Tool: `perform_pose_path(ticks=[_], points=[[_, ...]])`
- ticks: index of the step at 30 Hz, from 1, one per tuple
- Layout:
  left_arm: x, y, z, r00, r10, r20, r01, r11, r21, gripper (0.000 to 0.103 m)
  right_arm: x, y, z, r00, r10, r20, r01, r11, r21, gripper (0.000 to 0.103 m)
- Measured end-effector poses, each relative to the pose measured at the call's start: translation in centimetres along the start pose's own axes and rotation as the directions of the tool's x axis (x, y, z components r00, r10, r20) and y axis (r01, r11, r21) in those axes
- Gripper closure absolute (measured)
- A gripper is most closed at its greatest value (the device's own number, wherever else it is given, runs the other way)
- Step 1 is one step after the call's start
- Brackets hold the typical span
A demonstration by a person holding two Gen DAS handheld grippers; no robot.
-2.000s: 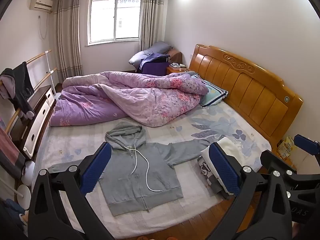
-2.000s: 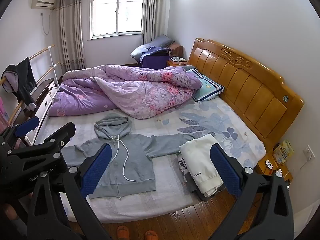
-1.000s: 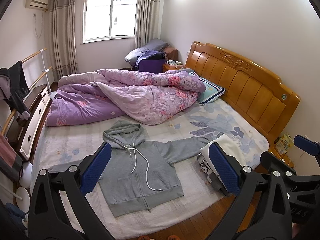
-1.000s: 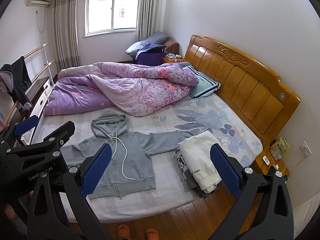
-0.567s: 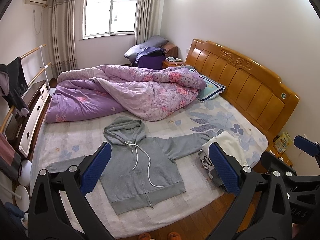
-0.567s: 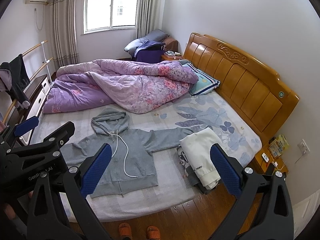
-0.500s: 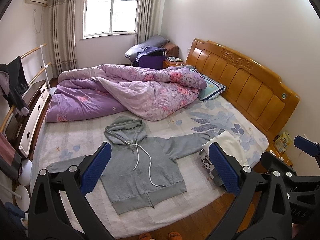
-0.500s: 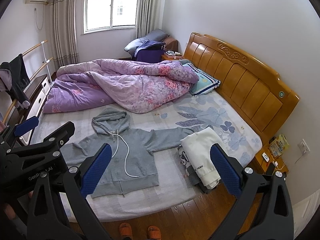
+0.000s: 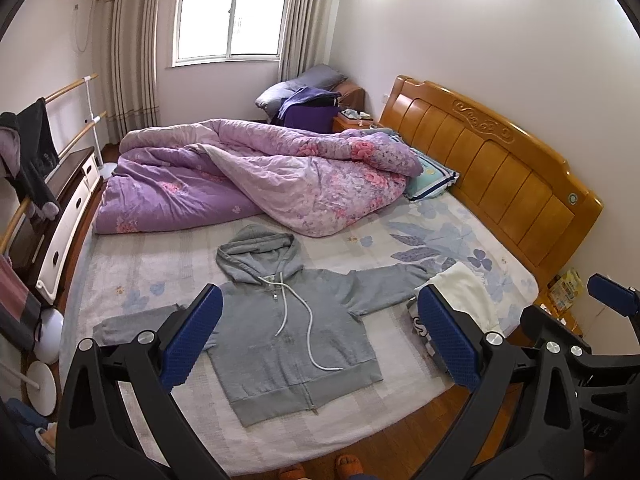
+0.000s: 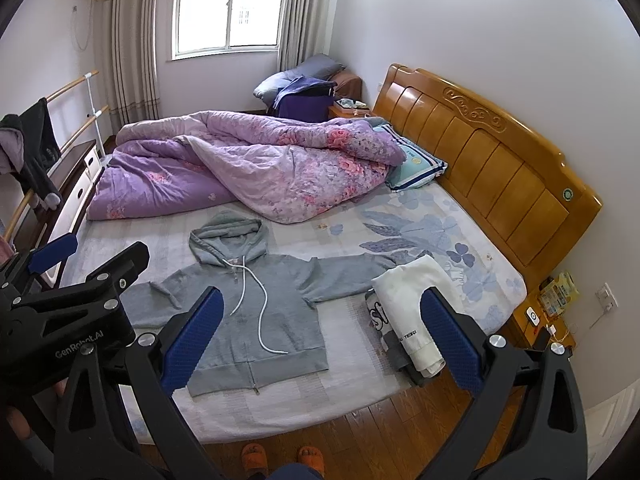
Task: Fold large clothes
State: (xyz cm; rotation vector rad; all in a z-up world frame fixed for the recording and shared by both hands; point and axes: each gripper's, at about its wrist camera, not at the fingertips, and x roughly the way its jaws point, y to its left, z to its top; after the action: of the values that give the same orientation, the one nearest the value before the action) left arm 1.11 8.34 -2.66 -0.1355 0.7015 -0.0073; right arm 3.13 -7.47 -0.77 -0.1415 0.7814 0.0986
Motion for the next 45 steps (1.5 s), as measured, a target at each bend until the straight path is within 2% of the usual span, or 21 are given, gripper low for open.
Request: perform_pose_path(ticks=[9, 17, 25, 28, 34, 39, 42, 43, 45], points=[[2.4, 2.9, 0.7, 0.998, 0.052, -0.046, -0.055, 0.996, -0.068, 0.005, 3.1, 3.0, 1.7, 0.998, 0.042, -0.048, -0.046, 0.995, -0.087, 0.008], [6.1, 4.9, 2.3, 0.990, 0.111, -0.083, -0.121, 0.986, -0.116, 0.005, 7.9, 4.6, 4.2, 0.991, 0.102, -0.089, -0.114, 0.984, -0.135, 0.008], [12.5, 6.3, 5.6, 0.970, 0.201, -0.138, -0.221, 0.963, -0.157, 0.005, 14.6, 5.3, 7.9, 0.973, 0.184, -0.136, -0.209, 0.958, -0.194, 0.008], [15.0, 7.0, 6.6, 0.957, 0.239, -0.164, -0.265, 0.951, -0.162, 0.005, 17.4, 5.9, 9.2, 0.963, 0.210, -0.169, -0.244, 0.945, -0.219, 0.008], [19.6, 9.7, 7.7, 0.954, 0.221, -0.201, -0.265, 0.937, -0.228, 0.005, 21.9, 7.6, 11.7, 0.946, 0.242, -0.216, -0.299, 0.910, -0.288, 0.008], [22.7, 13.4, 6.1, 0.940, 0.226, -0.258, -0.290, 0.925, -0.247, 0.005, 26.0, 11.3, 11.5, 0.924, 0.258, -0.283, -0.347, 0.876, -0.334, 0.008], [25.1, 17.4, 3.6, 0.935, 0.169, -0.311, -0.263, 0.919, -0.292, 0.005, 28.9, 15.0, 10.0, 0.903, 0.258, -0.343, -0.382, 0.848, -0.367, 0.008], [26.1, 19.2, 2.4, 0.929, 0.142, -0.341, -0.256, 0.913, -0.317, 0.005, 29.7, 16.0, 9.5, 0.898, 0.257, -0.356, -0.390, 0.841, -0.375, 0.008], [27.6, 22.8, -0.3, 0.907, 0.146, -0.394, -0.296, 0.888, -0.353, 0.005, 31.9, 19.3, 7.5, 0.890, 0.235, -0.390, -0.396, 0.822, -0.409, 0.008]])
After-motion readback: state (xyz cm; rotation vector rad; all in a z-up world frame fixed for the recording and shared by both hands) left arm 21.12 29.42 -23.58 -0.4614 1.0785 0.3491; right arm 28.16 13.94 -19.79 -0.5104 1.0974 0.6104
